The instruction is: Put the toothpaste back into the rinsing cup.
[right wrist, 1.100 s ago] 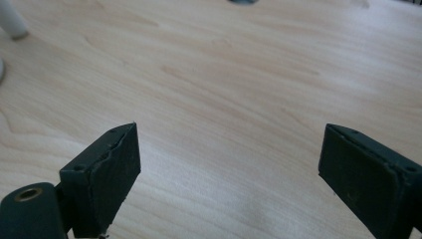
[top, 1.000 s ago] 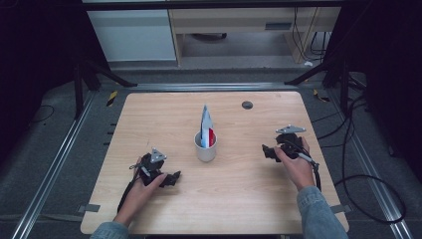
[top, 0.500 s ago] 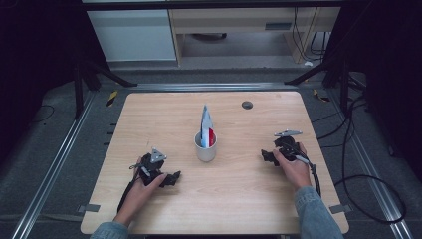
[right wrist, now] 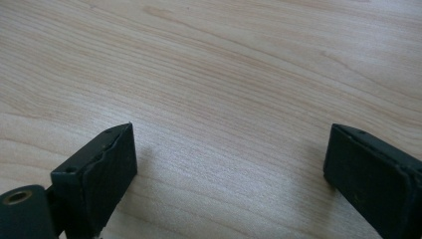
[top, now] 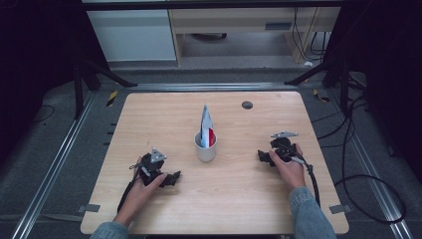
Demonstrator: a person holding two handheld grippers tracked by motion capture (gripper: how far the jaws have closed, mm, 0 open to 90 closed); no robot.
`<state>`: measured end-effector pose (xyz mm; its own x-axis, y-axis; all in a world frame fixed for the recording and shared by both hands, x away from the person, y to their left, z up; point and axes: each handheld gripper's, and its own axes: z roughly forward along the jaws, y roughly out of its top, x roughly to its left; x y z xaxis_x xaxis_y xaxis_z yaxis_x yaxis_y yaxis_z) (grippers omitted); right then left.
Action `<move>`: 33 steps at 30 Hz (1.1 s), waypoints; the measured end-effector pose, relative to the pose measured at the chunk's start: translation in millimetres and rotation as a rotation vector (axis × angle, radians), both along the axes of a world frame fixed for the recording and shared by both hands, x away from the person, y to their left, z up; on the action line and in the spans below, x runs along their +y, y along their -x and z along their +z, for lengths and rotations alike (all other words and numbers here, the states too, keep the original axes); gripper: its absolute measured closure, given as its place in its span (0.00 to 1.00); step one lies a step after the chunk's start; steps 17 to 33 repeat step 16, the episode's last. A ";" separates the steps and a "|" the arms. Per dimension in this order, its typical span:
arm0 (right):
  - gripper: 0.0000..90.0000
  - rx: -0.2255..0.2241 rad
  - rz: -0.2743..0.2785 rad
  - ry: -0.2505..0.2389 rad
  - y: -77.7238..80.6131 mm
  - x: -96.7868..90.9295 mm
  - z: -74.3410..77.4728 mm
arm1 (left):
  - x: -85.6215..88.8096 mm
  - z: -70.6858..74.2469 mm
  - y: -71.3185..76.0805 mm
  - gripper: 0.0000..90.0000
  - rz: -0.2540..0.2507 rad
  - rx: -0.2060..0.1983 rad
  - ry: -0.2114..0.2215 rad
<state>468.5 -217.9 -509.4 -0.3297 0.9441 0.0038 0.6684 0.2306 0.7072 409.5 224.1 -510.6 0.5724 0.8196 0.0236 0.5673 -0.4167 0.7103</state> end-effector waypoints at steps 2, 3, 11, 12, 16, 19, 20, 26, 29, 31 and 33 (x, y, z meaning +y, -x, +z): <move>0.06 -0.042 -0.012 -0.009 2.0 1.1 -4.0 | 0.0 0.0 0.0 0.00 0.000 0.000 0.000; 0.06 -0.042 -0.012 -0.009 2.0 1.1 -4.0 | 0.0 0.0 0.0 0.00 0.000 0.000 0.000; 0.04 -0.039 -0.034 -0.004 5.1 3.4 -4.2 | -0.2 -0.1 0.2 0.00 0.002 0.001 0.002; 0.04 -0.039 -0.034 -0.004 5.1 3.4 -4.2 | -0.2 -0.1 0.2 0.00 0.002 0.001 0.002; 0.02 -0.034 -0.057 -0.002 4.8 6.4 -4.3 | -0.2 0.0 0.2 0.00 0.002 0.001 0.001; 0.02 -0.034 -0.057 -0.002 4.8 6.4 -4.3 | -0.2 0.0 0.2 0.00 0.002 0.001 0.001; 0.02 -0.034 -0.057 -0.002 4.8 6.4 -4.3 | -0.2 0.0 0.2 0.00 0.002 0.001 0.001; 0.02 -0.034 -0.057 -0.002 4.8 6.4 -4.3 | -0.2 0.0 0.2 0.00 0.002 0.001 0.001; 0.02 -0.034 -0.057 -0.002 4.8 6.4 -4.3 | -0.2 0.0 0.2 0.00 0.002 0.001 0.001; 0.02 -0.034 -0.057 -0.002 4.8 6.4 -4.3 | -0.2 0.0 0.2 0.00 0.002 0.001 0.001; 0.02 -0.034 -0.057 -0.002 4.8 6.4 -4.3 | -0.2 0.0 0.2 0.00 0.002 0.001 0.001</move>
